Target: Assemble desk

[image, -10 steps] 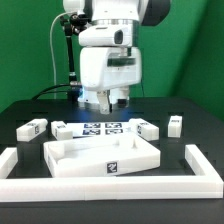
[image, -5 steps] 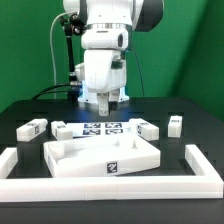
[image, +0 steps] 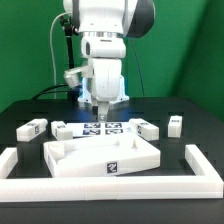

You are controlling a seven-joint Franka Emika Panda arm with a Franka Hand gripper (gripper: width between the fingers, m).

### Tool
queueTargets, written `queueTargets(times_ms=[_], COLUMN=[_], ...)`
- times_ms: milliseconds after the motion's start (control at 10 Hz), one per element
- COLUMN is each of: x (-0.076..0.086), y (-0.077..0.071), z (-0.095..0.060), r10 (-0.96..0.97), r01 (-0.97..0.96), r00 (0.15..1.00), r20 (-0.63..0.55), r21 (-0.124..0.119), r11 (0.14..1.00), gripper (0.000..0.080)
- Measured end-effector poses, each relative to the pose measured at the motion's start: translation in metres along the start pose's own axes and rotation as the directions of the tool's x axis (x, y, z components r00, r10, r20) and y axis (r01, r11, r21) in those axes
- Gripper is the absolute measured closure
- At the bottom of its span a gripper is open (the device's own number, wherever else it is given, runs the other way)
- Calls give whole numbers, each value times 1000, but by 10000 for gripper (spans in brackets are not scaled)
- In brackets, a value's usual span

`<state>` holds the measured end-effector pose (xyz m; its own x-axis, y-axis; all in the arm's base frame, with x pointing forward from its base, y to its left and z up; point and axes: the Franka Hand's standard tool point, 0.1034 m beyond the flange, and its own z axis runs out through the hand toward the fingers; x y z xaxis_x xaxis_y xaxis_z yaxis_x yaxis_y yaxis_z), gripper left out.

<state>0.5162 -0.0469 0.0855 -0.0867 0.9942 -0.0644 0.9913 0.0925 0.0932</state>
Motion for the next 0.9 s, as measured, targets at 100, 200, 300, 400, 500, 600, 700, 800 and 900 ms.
queueTargets(times_ms=[100, 200, 300, 400, 500, 600, 700, 800, 900], x=[-1, -1, -2, -10, -17, -16, -13, -9, -6], y=[0, -1, -2, -13, -29, -40, -42, -42, -39], z=[0, 1, 2, 11, 25, 37, 47, 57, 63], r10=[1, 2, 3, -40, -23, -16, -8, 6, 18], r01=[-1, -2, -3, 40, 23, 17, 9, -4, -15], r00=[1000, 1000, 1000, 999, 1000, 1000, 1000, 1000, 1000], r20=[0, 0, 0, -2, -8, -15, -20, -24, -26], r21=[1, 2, 4, 27, 59, 70, 71, 80, 83], r11=[1000, 1000, 1000, 999, 998, 997, 997, 997, 996], gripper=[150, 150, 150, 150, 150, 150, 150, 150, 150])
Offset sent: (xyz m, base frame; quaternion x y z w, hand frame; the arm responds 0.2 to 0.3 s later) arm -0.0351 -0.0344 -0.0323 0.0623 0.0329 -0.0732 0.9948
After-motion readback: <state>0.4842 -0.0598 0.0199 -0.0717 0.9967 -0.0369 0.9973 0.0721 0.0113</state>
